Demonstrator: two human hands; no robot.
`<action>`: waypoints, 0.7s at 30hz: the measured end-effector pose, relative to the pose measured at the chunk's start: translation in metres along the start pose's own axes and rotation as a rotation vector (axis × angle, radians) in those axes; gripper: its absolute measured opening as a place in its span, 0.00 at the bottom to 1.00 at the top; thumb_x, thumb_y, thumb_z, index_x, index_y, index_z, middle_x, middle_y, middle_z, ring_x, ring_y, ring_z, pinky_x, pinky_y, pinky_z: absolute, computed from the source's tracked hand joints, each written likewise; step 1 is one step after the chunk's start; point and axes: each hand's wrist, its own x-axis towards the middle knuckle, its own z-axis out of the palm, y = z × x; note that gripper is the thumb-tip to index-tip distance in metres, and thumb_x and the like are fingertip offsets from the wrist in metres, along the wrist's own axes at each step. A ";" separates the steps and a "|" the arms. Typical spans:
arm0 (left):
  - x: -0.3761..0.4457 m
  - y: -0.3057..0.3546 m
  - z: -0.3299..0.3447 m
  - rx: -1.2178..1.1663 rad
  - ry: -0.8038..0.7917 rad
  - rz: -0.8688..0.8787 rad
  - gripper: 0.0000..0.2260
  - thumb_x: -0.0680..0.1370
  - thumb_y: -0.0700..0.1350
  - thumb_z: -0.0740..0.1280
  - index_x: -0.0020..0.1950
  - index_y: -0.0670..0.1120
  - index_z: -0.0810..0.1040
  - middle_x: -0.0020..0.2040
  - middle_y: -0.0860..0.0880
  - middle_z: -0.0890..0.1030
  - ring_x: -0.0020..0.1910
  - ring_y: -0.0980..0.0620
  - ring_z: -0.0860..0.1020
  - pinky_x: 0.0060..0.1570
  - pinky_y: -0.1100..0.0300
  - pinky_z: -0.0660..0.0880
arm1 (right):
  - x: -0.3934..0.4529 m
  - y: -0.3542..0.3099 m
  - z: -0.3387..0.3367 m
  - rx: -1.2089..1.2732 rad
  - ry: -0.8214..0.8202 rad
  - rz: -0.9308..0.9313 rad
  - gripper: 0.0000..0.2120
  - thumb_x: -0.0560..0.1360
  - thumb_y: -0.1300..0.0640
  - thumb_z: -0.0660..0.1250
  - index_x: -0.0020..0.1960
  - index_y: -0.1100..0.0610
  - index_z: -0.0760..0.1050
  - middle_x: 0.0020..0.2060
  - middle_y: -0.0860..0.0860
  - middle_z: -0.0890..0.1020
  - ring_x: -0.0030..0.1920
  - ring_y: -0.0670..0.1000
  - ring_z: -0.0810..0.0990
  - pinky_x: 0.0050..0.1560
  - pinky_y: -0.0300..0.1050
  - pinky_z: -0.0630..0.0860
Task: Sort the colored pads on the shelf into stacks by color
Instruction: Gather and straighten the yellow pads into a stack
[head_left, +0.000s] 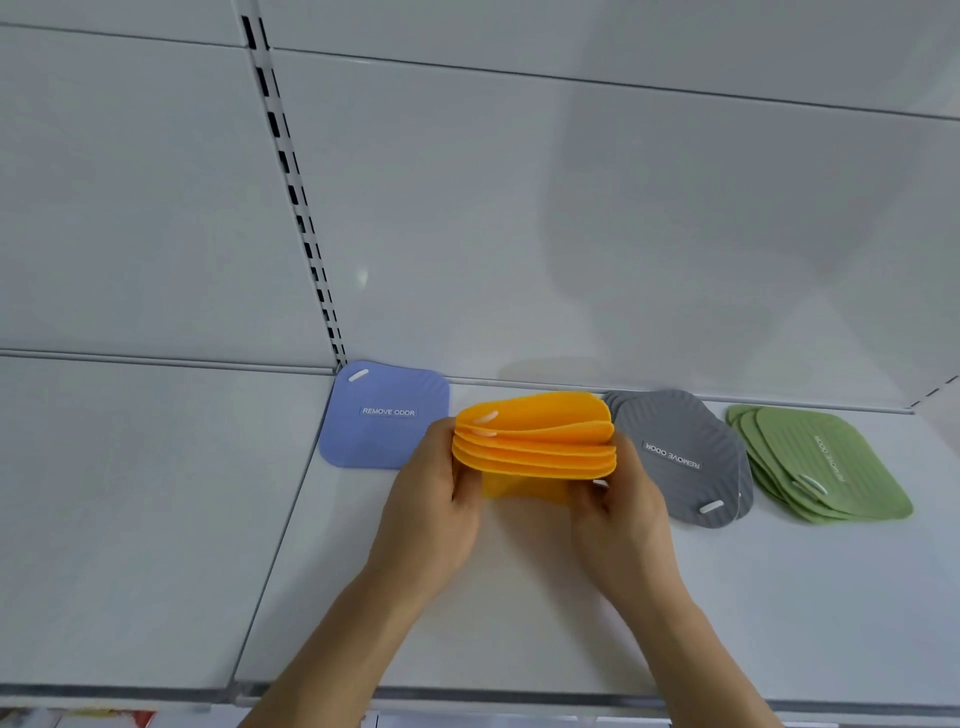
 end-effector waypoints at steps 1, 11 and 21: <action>0.004 0.001 -0.002 0.043 0.008 -0.010 0.05 0.85 0.47 0.64 0.60 0.53 0.76 0.45 0.57 0.81 0.45 0.60 0.79 0.42 0.67 0.72 | 0.005 -0.001 -0.001 -0.001 -0.004 0.023 0.15 0.80 0.60 0.62 0.55 0.39 0.74 0.43 0.39 0.83 0.46 0.43 0.81 0.41 0.32 0.73; 0.043 0.000 0.006 0.338 0.096 0.002 0.20 0.81 0.45 0.69 0.72 0.50 0.70 0.47 0.49 0.82 0.45 0.45 0.81 0.46 0.45 0.79 | 0.049 0.005 0.014 -0.204 -0.026 0.109 0.18 0.79 0.58 0.66 0.67 0.47 0.77 0.41 0.44 0.81 0.42 0.42 0.79 0.38 0.31 0.68; 0.050 -0.014 0.020 0.731 0.150 0.137 0.19 0.77 0.45 0.69 0.68 0.47 0.76 0.41 0.46 0.83 0.44 0.40 0.77 0.40 0.47 0.74 | 0.048 0.023 0.028 -0.458 0.065 -0.090 0.24 0.75 0.63 0.70 0.71 0.59 0.76 0.45 0.58 0.84 0.45 0.65 0.79 0.43 0.53 0.75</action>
